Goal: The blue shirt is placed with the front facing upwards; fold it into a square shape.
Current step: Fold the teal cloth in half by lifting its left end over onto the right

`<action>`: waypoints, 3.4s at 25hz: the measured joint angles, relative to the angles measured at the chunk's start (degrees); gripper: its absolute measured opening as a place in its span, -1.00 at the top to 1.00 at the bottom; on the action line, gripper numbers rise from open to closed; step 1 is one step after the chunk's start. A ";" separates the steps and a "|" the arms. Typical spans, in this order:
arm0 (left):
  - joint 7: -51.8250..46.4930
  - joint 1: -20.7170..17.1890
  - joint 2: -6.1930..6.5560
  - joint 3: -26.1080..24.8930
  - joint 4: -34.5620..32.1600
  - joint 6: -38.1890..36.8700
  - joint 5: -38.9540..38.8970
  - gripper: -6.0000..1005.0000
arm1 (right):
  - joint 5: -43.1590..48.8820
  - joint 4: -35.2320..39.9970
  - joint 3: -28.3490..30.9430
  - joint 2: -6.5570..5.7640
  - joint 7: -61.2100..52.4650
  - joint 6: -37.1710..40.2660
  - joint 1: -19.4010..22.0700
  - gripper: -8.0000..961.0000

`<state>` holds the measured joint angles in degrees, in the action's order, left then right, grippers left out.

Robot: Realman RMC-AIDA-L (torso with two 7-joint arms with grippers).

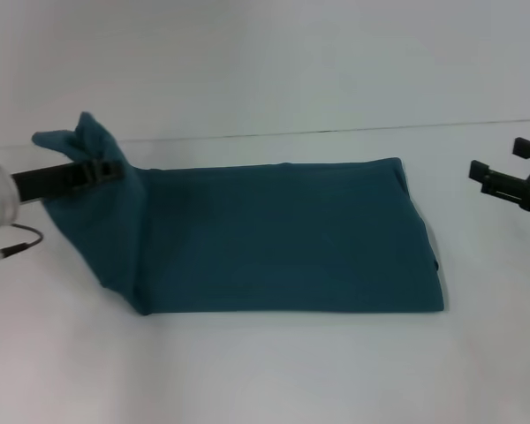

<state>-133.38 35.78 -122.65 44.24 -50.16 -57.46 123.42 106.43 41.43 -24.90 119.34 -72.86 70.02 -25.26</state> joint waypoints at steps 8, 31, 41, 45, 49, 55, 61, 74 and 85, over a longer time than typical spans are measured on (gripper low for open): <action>0.57 1.89 -1.37 4.83 0.46 0.05 -4.00 0.86 | -0.61 0.14 1.08 -0.09 0.29 0.11 1.41 -0.96; 0.62 9.06 -1.74 18.55 9.89 9.02 -15.69 0.86 | -1.57 -1.13 2.40 0.17 3.94 -0.06 3.21 -0.96; 0.39 9.80 -1.82 23.73 9.90 12.07 -20.02 0.86 | -1.58 -1.96 2.50 -0.10 4.64 -0.39 3.20 -0.96; 0.64 10.40 -1.81 25.13 9.40 11.89 -22.36 0.86 | -1.48 -1.98 2.49 -0.16 4.61 -0.41 3.19 -0.96; 0.47 11.50 -1.80 26.40 8.84 11.82 -23.46 0.86 | -1.33 -1.98 2.49 -0.16 4.59 -0.42 3.21 -0.96; 0.40 13.29 -1.86 28.27 10.14 12.73 -24.66 0.86 | -1.50 -2.42 2.49 -0.13 5.32 -0.42 3.69 -0.96; 0.59 14.86 -1.99 30.66 13.05 15.33 -26.00 0.86 | -1.57 -3.45 2.58 -0.19 6.16 -0.66 3.82 -0.96; 0.67 15.24 -1.98 43.37 14.91 25.15 -35.21 0.86 | -1.67 -4.34 2.77 -0.01 7.44 -0.98 3.76 -0.96; 6.30 16.32 -1.98 43.94 18.48 26.69 -41.92 0.86 | -1.21 -4.98 0.04 0.02 7.46 -0.41 3.16 -0.96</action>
<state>-127.07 52.10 -124.63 88.18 -31.68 -30.77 81.50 105.21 36.45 -24.86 119.36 -65.39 69.61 -22.10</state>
